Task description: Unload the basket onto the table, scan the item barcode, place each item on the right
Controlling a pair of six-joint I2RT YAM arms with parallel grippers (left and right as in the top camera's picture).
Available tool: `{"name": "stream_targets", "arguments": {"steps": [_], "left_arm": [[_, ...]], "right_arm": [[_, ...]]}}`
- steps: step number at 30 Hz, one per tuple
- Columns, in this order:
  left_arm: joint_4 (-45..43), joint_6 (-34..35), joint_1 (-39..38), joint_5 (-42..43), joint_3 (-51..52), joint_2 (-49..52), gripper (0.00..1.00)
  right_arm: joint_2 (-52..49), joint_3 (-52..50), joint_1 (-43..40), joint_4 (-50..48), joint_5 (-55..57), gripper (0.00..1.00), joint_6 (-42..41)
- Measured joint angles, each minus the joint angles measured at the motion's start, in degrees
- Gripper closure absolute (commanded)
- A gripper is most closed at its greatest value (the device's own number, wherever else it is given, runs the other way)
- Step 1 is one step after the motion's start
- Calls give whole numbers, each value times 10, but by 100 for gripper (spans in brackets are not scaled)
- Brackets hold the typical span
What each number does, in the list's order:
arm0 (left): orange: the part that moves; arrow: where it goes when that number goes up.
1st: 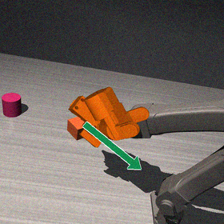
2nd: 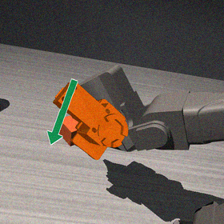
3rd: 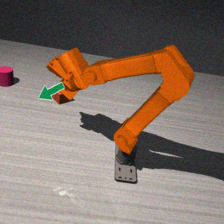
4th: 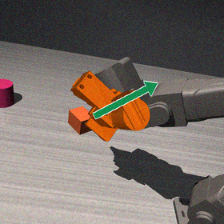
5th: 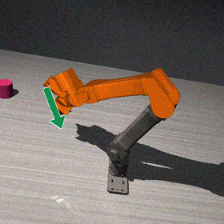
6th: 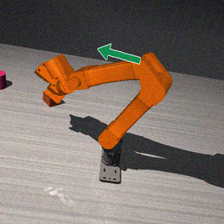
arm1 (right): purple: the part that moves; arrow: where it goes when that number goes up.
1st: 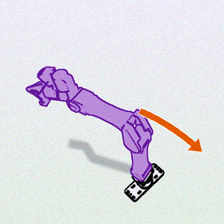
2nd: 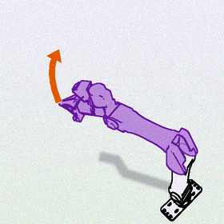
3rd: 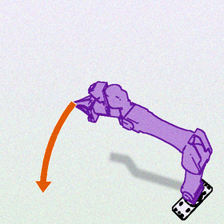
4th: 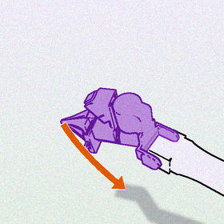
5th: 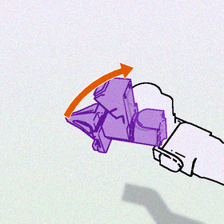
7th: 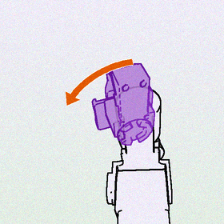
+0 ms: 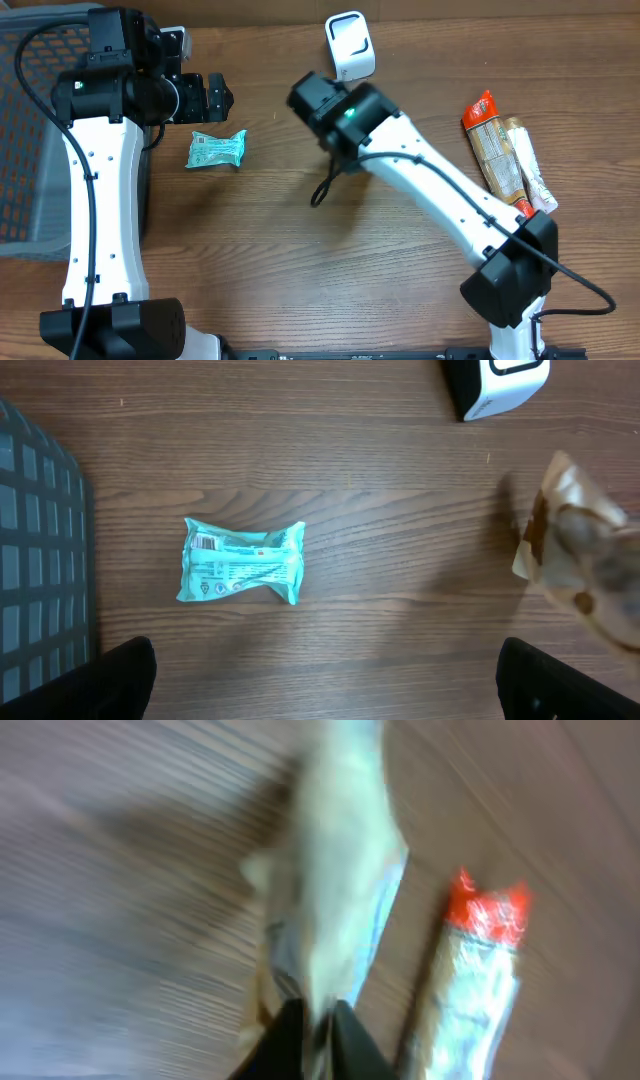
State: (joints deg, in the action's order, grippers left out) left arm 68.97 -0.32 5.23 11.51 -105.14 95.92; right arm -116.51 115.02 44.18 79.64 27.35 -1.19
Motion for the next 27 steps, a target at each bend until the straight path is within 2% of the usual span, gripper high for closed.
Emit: {"name": "stream_targets", "arguments": {"steps": [4, 5, 9, 12, 18, 20, 23, 27], "left_arm": [[0, 0, 0, 0, 0, 0, 0], [0, 0, 0, 0, 0, 0, 0], [0, 0, 0, 0, 0, 0, 0], [0, 0, 0, 0, 0, 0, 0], [0, 0, 0, 0, 0, 0, 0], [0, 0, 0, 0, 0, 0, 1], [0, 0, 0, 0, 0, 0, 0], [0, 0, 0, 0, 0, 0, 0]], "right_arm": [[-8, 0, 32, -13, -74, 13, 40], [-12, 0, 38, -15, -90, 8, 49], [-29, 0, 38, -44, -150, 3, 43], [-33, 3, 13, -56, -170, 0, -3], [-33, 16, -73, -99, -213, 0, -197], [-34, 3, -94, -143, -230, 0, -258], [-38, -30, -94, -203, -247, 0, -328], [-67, -64, -64, -252, -260, 0, -375]]}}
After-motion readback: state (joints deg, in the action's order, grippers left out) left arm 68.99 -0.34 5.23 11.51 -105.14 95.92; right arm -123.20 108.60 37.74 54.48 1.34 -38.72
